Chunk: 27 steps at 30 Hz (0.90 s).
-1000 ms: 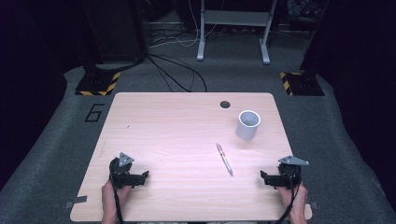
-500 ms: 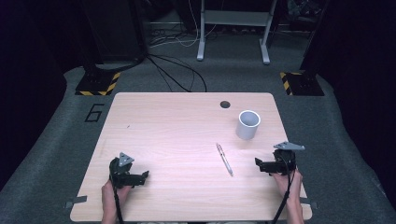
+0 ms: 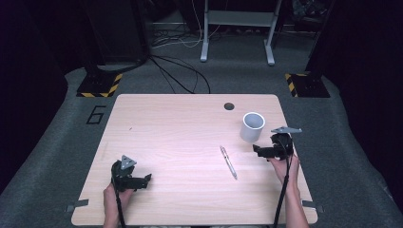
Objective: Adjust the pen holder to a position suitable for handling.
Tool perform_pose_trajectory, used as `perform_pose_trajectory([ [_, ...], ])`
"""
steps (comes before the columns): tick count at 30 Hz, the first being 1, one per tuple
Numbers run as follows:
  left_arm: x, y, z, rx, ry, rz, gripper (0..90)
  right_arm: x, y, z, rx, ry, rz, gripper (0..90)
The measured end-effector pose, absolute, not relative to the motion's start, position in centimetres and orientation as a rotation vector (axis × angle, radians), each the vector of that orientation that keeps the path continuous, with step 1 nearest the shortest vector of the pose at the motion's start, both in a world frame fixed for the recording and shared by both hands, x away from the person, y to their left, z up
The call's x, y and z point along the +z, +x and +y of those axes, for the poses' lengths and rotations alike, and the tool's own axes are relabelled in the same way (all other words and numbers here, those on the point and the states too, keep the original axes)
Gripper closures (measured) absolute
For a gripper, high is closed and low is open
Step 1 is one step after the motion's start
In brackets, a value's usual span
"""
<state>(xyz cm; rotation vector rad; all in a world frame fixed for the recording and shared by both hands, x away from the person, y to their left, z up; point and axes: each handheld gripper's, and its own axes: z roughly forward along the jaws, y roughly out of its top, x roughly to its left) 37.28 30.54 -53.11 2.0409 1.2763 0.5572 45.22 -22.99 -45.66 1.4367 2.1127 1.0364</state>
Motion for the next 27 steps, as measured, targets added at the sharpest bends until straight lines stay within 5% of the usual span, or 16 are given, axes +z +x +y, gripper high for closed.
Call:
perform_pose_trajectory([
  [27,-53.0,37.3,30.6,0.550,2.056,1.267,0.6,-44.3,53.8,-21.3,0.935,1.533,2.152,0.0],
])
